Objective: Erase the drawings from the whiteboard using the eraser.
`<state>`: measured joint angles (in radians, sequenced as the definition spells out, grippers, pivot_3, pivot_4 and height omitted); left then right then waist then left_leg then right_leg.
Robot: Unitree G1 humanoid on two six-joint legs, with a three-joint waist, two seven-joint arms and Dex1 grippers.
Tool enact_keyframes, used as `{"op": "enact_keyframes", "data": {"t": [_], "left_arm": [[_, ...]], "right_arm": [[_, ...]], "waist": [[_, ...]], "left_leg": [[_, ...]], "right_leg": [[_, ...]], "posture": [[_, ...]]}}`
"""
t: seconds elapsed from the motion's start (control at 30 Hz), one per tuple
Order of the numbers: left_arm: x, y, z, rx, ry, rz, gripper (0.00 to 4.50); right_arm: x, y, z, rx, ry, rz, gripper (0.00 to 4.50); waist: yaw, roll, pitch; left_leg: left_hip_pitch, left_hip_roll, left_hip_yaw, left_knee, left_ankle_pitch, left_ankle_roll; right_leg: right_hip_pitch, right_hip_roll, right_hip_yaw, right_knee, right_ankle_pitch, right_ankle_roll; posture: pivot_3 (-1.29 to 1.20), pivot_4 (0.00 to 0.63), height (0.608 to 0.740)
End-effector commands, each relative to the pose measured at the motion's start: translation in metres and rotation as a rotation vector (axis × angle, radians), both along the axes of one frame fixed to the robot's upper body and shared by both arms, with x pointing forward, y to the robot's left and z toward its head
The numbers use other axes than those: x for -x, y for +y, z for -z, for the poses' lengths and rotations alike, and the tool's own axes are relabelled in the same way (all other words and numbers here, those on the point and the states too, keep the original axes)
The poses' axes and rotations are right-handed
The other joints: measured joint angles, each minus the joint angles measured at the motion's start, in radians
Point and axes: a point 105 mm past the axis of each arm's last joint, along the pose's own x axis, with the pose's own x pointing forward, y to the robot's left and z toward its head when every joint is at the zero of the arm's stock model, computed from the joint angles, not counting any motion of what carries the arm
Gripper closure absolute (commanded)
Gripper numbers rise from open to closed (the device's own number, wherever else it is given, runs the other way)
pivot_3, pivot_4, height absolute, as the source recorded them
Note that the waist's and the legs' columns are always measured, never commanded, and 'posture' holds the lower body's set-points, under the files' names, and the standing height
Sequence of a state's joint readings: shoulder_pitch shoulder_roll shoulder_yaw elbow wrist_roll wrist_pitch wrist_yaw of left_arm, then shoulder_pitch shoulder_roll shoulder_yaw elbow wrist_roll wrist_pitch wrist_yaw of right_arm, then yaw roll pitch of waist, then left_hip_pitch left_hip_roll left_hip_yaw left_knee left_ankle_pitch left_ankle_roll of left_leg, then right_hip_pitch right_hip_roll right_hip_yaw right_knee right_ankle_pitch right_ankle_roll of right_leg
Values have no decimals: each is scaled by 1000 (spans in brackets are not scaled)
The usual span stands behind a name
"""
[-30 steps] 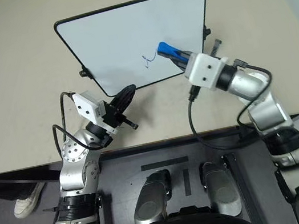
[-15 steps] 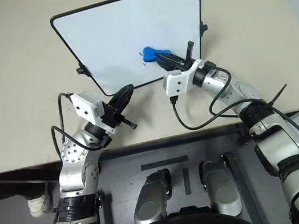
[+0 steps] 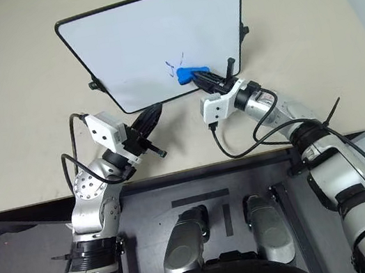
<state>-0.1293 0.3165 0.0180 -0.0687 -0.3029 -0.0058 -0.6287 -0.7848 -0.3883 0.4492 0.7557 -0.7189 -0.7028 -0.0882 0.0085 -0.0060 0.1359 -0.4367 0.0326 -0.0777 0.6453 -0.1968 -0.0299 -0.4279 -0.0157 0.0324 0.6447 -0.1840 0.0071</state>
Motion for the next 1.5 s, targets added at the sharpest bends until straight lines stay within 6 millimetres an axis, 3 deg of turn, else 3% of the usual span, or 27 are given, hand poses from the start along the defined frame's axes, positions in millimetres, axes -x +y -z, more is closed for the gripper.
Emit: {"op": "enact_keyframes", "data": {"t": [0.03, 0.23, 0.57, 0.7, 0.77, 0.9, 1.13, 1.27, 1.5], "left_arm": [[1, -4, -13, -2, -58, 17, 4500], [1, -5, -12, 0, -57, 22, 4500], [3, -5, -12, 1, -52, 24, 4500], [3, -6, -11, 1, -49, 26, 4500], [3, -6, -11, 1, -49, 27, 4500], [3, -6, -11, 1, -49, 26, 4500], [2, -7, -12, 2, -51, 28, 4500], [2, -7, -12, 3, -52, 29, 4500], [2, -8, -12, 3, -52, 30, 4500]], "right_arm": [[-8, -12, -63, -150, -211, 48, 4366], [-8, -11, -63, -157, -219, 56, 4366], [9, 17, -13, -65, -4, -84, 4366], [16, 28, 17, 31, 108, -120, 4366], [15, 28, 22, 46, 124, -115, 4366], [9, 25, 9, 14, 75, -85, 4366], [-1, 12, -35, -94, -133, -8, 4366], [1, 8, -51, -143, -217, 3, 4366], [5, 12, -47, -146, -210, -12, 4366]], "waist": [[0, 0, 0], [-1, 0, 0], [-3, 0, 0], [-3, 0, 0], [-3, 0, 0], [-2, 0, 0], [-2, 0, 0], [-2, 0, 0], [-2, 0, 0]], "left_leg": [[0, 0, 0, 0, 0, 0], [0, 0, 0, 0, -2, -3], [0, 0, 0, 0, -2, -4], [-1, 0, 0, 0, -2, -4], [-1, 0, 0, 0, -4, -7], [-1, 0, 0, 0, -5, -8], [-1, 0, 0, 0, -5, -8], [-1, 0, 0, 0, -6, -9], [-1, 0, 0, 0, -6, -10]], "right_leg": [[0, 0, 0, 0, 0, 0], [0, 0, 0, -1, 1, 0], [0, 0, 0, -2, 1, 0], [0, 0, 1, -2, 1, 0], [0, 0, 1, -2, 1, 0], [0, 0, 0, -3, 1, 0], [-1, 0, 0, -3, 1, 0], [-1, 0, 0, -2, 1, 0], [-1, 0, 0, -2, 2, 0]], "posture": [[0, 150, 740], [0, 150, 740], [0, 150, 740], [0, 150, 740], [0, 150, 740], [0, 150, 740], [0, 150, 740], [0, 150, 740], [0, 150, 740]]}}
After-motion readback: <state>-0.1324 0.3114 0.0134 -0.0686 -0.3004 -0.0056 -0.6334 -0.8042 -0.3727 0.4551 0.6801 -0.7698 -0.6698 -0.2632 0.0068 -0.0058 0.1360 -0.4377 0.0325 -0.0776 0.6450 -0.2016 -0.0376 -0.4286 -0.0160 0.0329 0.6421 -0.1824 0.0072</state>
